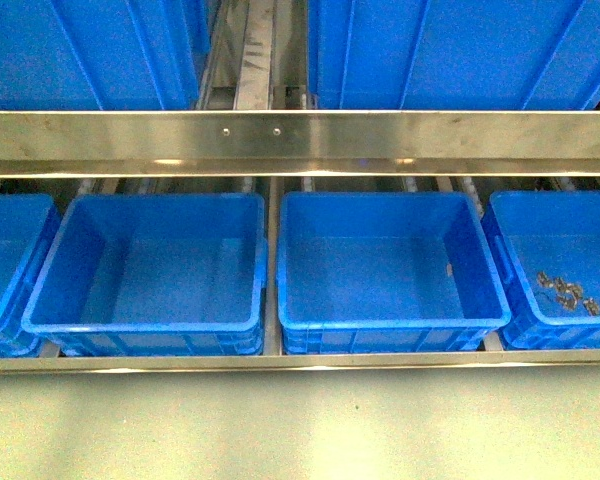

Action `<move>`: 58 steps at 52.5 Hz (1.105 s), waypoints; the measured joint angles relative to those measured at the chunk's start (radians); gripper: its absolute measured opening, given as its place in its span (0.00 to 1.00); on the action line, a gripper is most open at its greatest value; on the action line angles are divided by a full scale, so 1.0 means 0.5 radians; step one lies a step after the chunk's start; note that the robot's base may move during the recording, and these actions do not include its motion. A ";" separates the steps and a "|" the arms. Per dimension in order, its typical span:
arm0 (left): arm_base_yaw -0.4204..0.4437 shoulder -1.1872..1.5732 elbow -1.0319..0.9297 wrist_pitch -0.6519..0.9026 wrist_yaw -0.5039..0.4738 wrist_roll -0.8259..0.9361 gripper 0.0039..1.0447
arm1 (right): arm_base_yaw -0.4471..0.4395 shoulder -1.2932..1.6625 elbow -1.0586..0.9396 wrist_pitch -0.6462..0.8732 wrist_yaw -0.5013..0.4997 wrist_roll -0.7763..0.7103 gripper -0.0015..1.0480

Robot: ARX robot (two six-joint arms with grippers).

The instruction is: Pick red and yellow buttons and place in box

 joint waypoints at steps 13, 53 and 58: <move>-0.703 0.746 0.695 0.172 -0.006 -0.340 0.33 | 0.000 0.000 0.000 0.000 0.001 0.000 0.93; -1.122 1.026 0.961 0.314 0.092 -0.562 0.32 | -0.626 1.686 1.461 0.772 0.605 1.257 0.93; -1.117 1.000 0.961 0.304 0.094 -0.547 0.32 | -0.690 1.741 1.537 0.661 0.533 1.964 0.93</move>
